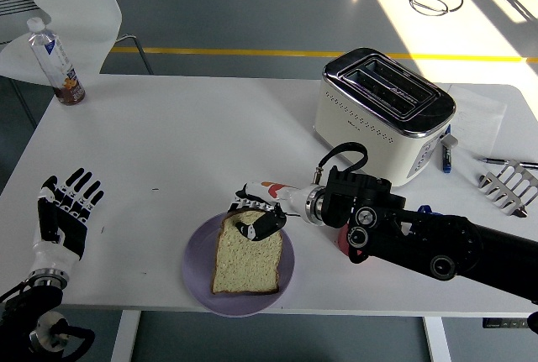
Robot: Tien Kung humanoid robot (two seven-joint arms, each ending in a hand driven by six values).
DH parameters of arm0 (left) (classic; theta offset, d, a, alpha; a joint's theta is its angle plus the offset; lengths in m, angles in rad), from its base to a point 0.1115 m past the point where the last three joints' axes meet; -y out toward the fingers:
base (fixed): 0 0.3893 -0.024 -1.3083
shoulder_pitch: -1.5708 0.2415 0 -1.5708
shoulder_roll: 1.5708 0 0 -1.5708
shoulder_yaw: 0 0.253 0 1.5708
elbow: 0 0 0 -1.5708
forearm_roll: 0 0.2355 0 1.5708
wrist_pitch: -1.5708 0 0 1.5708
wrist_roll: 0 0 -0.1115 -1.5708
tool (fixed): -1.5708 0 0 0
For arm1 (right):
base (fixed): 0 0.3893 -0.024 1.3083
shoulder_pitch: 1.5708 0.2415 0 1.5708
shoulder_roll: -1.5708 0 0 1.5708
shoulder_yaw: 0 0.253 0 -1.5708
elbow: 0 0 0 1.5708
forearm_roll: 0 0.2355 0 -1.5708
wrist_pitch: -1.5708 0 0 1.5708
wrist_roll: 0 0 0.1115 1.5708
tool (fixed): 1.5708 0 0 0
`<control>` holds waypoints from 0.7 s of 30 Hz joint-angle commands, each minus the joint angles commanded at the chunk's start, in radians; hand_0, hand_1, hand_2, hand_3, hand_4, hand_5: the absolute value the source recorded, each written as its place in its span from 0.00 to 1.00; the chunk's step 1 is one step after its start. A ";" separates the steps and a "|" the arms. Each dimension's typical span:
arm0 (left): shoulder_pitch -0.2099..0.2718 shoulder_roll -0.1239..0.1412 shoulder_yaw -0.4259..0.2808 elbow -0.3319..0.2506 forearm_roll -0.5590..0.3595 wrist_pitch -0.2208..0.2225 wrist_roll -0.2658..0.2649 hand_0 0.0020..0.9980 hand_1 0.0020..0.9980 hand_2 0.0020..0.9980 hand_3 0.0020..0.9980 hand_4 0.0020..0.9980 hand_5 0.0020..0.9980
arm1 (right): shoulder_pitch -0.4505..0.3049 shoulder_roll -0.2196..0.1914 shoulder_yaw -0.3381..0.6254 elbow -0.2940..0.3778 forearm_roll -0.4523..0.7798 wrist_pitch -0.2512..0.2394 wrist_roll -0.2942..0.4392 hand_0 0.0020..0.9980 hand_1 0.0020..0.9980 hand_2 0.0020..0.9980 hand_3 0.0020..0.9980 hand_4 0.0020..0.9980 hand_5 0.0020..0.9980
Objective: Push plate across desktop,pick up the break from the machine,place the break in the plate
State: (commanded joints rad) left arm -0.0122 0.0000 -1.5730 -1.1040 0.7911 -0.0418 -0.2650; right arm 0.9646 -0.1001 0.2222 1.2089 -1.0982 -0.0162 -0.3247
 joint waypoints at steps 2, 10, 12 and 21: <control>-0.001 0.000 0.001 -0.001 -0.001 0.000 0.000 0.80 0.78 0.82 0.73 0.54 1.00 | 0.001 0.003 0.000 -0.007 -0.001 -0.011 0.007 0.51 0.56 0.60 0.63 0.45 0.16; -0.001 0.000 0.000 0.002 0.003 0.002 -0.001 0.80 0.78 0.82 0.73 0.54 1.00 | -0.002 0.001 -0.002 -0.022 0.012 0.002 0.023 0.73 0.75 0.76 0.83 0.54 0.20; 0.000 0.000 0.001 0.002 0.003 0.002 -0.001 0.80 0.78 0.82 0.73 0.54 1.00 | -0.003 0.002 -0.001 -0.025 0.011 0.004 0.038 0.73 0.75 0.76 0.83 0.54 0.20; 0.003 0.000 0.012 0.004 0.008 0.009 -0.003 0.80 0.78 0.82 0.73 0.54 1.00 | -0.011 -0.009 0.020 -0.025 0.006 -0.039 0.122 0.83 0.82 0.87 0.88 0.53 0.19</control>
State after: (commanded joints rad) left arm -0.0094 0.0000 -1.5608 -1.1000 0.7989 -0.0326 -0.2676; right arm 0.9532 -0.1095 0.2419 1.1839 -1.0927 -0.0557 -0.2022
